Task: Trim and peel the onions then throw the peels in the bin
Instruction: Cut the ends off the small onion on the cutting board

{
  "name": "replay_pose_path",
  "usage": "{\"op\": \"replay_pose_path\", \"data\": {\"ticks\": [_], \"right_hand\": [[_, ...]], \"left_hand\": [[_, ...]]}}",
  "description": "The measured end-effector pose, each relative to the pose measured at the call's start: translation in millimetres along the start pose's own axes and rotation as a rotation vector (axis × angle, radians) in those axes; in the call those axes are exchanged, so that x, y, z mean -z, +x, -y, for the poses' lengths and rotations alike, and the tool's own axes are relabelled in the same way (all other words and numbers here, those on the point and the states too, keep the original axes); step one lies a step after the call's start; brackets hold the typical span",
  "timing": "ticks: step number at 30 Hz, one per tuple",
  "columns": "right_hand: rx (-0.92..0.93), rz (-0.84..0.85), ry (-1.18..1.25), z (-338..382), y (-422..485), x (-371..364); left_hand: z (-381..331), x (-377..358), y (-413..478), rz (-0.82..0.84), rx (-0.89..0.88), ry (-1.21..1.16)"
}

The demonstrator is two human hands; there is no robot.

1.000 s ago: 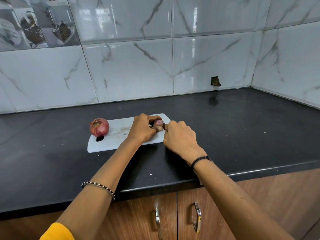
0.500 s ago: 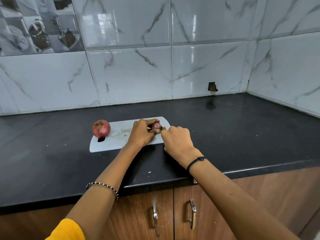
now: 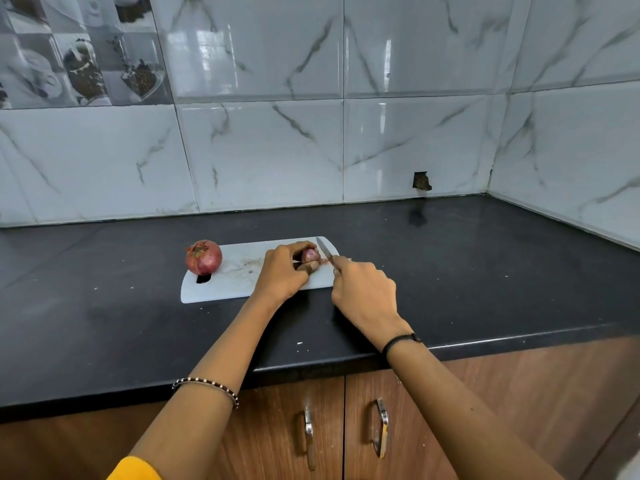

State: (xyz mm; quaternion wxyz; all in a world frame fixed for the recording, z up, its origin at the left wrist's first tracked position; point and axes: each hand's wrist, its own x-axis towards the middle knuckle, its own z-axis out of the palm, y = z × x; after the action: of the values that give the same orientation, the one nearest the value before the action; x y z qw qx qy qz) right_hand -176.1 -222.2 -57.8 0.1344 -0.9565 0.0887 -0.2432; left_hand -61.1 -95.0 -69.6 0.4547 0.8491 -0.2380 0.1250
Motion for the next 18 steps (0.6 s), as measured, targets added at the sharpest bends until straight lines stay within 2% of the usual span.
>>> {"op": "replay_pose_path", "data": {"ticks": [6,18], "right_hand": [[-0.088,-0.008,0.295,-7.0,-1.5,4.0],[-0.11,-0.006,0.351,-9.2,-2.8,4.3]], "left_hand": [[-4.7,2.5,-4.7,-0.017,-0.001,-0.082],[-5.4,2.9,-4.6,-0.061,-0.042,-0.137]]}}
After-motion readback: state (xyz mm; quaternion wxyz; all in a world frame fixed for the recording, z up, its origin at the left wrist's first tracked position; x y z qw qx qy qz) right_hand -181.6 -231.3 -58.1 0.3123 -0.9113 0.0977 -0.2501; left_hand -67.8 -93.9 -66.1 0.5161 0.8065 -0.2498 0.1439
